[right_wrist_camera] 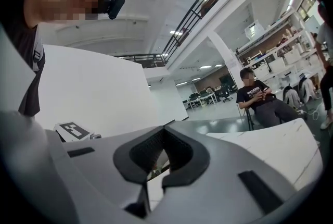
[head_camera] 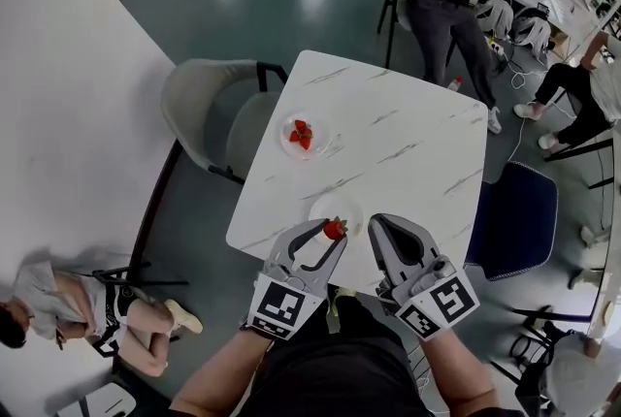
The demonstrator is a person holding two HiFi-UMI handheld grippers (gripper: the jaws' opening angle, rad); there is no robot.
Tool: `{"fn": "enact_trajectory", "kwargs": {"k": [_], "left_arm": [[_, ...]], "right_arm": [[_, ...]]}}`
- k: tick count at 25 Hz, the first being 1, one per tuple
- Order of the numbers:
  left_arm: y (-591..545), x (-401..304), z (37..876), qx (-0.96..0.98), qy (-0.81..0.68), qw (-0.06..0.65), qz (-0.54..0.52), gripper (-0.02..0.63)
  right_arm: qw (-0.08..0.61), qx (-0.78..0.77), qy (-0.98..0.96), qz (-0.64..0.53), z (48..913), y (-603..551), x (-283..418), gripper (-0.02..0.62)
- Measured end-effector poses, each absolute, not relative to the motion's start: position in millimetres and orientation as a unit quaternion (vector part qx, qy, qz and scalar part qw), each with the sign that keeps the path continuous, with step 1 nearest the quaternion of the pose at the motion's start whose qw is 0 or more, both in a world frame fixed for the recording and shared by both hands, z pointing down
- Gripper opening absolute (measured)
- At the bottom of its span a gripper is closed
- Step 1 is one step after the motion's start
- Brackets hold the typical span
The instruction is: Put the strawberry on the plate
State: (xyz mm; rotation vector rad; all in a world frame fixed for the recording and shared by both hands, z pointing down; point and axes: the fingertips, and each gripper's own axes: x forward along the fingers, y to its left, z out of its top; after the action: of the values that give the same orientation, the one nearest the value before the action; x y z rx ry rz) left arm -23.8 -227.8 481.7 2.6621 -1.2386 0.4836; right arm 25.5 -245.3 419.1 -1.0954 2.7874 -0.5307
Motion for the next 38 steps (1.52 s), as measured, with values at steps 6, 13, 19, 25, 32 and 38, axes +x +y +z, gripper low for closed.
{"fn": "enact_trajectory", "kwargs": {"k": [6,13,19,25,32,38], "left_arm": [[-246,-23,545,0.898,-0.382,0.092,0.199,0.144],[-254,-24,622,0.899,-0.350,0.102,0.243,0.144],[-258,-19,668,0.898,-0.329,0.102,0.273,0.144],[-262,-17,709,0.893,-0.309,0.109,0.307,0.144],[-265,-12,740,0.883,-0.291,0.087,0.358,0.144],[-264,-12,755,0.872,-0.284,0.076,0.392,0.146]], "right_arm": [[0.041,-0.392,0.899,-0.190,461,-257,25,0.002],[0.036,-0.414,0.887,-0.203,521,-265,20,0.003],[0.036,-0.425,0.880,-0.208,552,-269,21,0.002],[0.038,-0.431,0.877,-0.207,573,-275,21,0.002],[0.037,-0.438,0.873,-0.211,590,-280,28,0.002],[0.035,-0.438,0.873,-0.211,593,-281,30,0.002]]}}
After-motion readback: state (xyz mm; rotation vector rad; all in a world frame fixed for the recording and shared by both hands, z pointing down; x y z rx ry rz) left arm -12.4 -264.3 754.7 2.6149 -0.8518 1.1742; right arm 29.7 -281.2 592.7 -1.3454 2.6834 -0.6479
